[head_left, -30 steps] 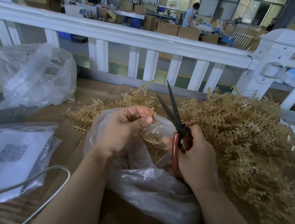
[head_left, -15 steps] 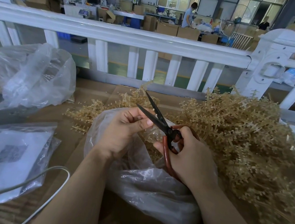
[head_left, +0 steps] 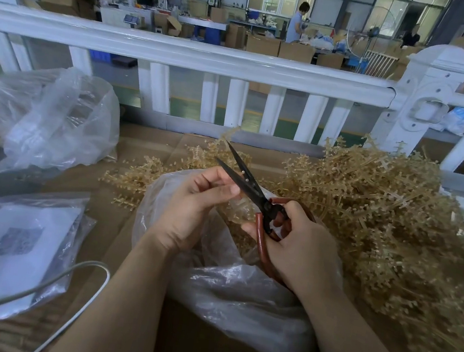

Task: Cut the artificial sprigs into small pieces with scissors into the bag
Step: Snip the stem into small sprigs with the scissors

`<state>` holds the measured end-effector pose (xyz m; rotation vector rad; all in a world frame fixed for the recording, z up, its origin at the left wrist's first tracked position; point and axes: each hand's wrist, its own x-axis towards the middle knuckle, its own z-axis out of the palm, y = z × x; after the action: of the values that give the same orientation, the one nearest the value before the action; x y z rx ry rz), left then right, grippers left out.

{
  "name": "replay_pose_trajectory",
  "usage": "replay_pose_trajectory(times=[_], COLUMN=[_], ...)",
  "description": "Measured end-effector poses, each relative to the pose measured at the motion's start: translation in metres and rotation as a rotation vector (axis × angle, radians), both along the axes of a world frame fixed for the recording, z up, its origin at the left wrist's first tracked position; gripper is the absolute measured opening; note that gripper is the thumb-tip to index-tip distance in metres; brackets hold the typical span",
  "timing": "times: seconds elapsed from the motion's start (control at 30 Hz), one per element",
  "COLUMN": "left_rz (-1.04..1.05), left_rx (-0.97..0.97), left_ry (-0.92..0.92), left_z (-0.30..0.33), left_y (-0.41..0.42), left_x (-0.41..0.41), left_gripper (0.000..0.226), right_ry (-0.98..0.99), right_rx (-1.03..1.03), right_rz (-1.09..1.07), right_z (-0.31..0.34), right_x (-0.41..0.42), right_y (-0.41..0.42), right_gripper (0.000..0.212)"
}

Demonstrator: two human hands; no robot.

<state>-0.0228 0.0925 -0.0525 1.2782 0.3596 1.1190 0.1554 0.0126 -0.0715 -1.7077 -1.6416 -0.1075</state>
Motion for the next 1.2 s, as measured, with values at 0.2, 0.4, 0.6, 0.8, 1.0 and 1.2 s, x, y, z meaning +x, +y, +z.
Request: replay_pose_trajectory(times=[0.2,0.4,0.6,0.8,1.0,1.2], left_rz=[0.074,0.075,0.072,0.091,0.073,0.066], left_rx=[-0.058,-0.029,0.013,0.055,0.073,0.063], left_ry=[-0.043,-0.046,-0.031,0.012,0.027,0.004], left_z=[0.0037,0.0071,0.0064,0.0049,0.0035,0.0019], left_y=[-0.0039,-0.0056,-0.0042,-0.0025,-0.001,-0.0003], left_x=[0.0003,0.001,0.0002,-0.0004,-0.0017,-0.0021], left_gripper=[0.016,0.021,0.014,0.019,0.012,0.01], right_ry=[-0.025,-0.026,-0.019,-0.028,-0.037,-0.035], right_rx=[0.018,0.051,0.057,0.044,0.039,0.044], right_rz=[0.012,0.012,0.01,0.005,0.001,0.01], right_z=[-0.0005,0.002,-0.0004,-0.0008,-0.0001,-0.0015], right_x=[0.0,-0.0017,-0.0014,-0.0017,-0.0017,-0.0013], right_y=[-0.0009,-0.0023,-0.0013,-0.0012,-0.0022,-0.0004], right_gripper=[0.063,0.061,0.06,0.062,0.067,0.063])
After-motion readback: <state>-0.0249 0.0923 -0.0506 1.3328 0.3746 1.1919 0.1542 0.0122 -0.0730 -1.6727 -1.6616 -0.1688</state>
